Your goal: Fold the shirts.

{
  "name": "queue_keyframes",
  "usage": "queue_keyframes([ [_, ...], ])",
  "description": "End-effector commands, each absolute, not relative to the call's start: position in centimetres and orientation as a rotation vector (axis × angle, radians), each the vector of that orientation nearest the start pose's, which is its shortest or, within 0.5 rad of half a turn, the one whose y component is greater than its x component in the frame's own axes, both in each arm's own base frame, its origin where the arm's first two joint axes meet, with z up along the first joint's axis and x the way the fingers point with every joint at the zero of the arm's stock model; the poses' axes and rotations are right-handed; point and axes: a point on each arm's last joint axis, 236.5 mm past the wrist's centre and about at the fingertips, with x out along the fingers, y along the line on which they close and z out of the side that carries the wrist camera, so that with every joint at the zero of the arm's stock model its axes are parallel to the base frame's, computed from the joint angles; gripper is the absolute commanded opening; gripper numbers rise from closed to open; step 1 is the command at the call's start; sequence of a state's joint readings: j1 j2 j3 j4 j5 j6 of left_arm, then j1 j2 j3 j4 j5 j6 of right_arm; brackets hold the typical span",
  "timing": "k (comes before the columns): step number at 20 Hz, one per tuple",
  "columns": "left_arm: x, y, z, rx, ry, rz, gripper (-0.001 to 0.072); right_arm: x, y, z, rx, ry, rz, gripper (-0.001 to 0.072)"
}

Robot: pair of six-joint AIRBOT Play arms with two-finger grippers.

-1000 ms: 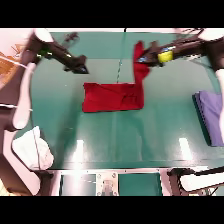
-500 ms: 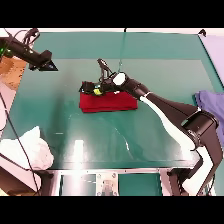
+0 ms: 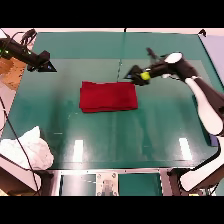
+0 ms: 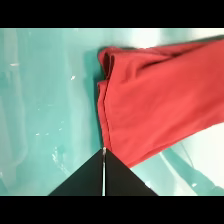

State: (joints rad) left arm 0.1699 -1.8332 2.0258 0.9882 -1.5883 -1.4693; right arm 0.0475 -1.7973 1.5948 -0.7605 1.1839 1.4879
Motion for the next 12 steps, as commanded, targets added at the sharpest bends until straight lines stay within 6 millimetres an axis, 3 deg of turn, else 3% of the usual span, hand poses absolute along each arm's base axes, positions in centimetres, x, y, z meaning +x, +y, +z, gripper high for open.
queue_keyframes([
  [1,50.4,-4.3,7.7,-0.462,1.265,-0.365,0.0017,46.6,10.5,-3.3,0.748,1.399,0.394,0.0525],
  [3,50.7,-4.2,7.7,-0.461,1.254,-0.358,0.0017,45.5,11.7,-5.9,0.768,1.428,0.407,0.0525],
  [6,50.8,-3.2,7.0,-0.42,1.262,-0.313,0.0017,44.4,16.4,-8.9,0.791,1.485,0.465,0.0525],
  [9,50.6,-2.4,6.6,-0.392,1.274,-0.283,0.0017,44.8,21.5,-9.2,0.825,1.457,0.552,0.0504],
  [10,50.5,-2.3,6.5,-0.389,1.28,-0.282,0.0017,45.5,22.8,-8.1,0.836,1.416,0.594,0.0411],
  [12,50.3,-2.4,6.5,-0.383,1.288,-0.288,0.0017,47.5,23.9,-4.8,0.852,1.338,0.655,0.0018],
])
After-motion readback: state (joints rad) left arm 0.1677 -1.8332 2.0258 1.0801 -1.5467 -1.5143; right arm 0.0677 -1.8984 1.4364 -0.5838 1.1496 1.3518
